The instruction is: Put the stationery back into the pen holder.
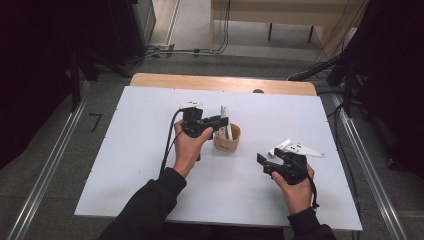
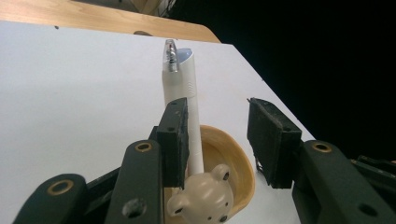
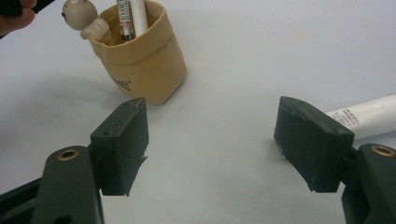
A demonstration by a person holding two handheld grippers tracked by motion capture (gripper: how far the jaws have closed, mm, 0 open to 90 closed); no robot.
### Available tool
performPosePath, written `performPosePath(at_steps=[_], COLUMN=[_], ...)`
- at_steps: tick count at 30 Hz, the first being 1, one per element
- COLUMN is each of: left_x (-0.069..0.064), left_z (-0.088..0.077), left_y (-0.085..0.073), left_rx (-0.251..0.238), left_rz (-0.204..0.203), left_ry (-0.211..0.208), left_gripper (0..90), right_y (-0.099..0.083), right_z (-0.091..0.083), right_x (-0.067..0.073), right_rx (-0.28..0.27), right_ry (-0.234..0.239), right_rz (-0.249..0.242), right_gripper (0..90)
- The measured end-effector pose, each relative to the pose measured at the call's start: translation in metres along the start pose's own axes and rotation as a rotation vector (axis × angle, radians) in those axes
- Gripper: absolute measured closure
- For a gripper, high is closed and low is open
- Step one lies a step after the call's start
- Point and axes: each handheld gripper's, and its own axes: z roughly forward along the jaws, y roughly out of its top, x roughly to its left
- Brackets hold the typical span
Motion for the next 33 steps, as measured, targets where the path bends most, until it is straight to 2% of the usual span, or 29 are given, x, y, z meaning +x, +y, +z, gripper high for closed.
performPosePath(at_steps=[9,11,22,29,33], left_x=[0.003,0.002,0.0,0.006,0.01], left_z=[-0.014,-0.018,-0.041,-0.055,-0.059], left_y=[-0.007,-0.009,-0.017,-0.027,-0.034], left_rx=[-0.018,-0.018,-0.035,-0.035,-0.028], left_rz=[-0.031,-0.026,-0.034,-0.031,-0.038], left_ry=[-0.019,-0.025,-0.056,-0.045,-0.033], left_gripper=[46.5,43.4,38.1,35.9,34.1], right_y=[-0.001,-0.001,-0.002,-0.002,-0.004], right_z=[0.0,0.001,0.0,-0.002,0.001], right_x=[-0.001,-0.002,-0.003,-0.004,-0.006], right_rx=[-0.001,-0.001,0.0,-0.019,-0.007], right_ry=[-0.025,-0.028,-0.06,-0.135,-0.17], right_rz=[0.0,0.0,-0.002,-0.001,-0.006], right_gripper=[23.7,23.4,20.8,16.1,15.5])
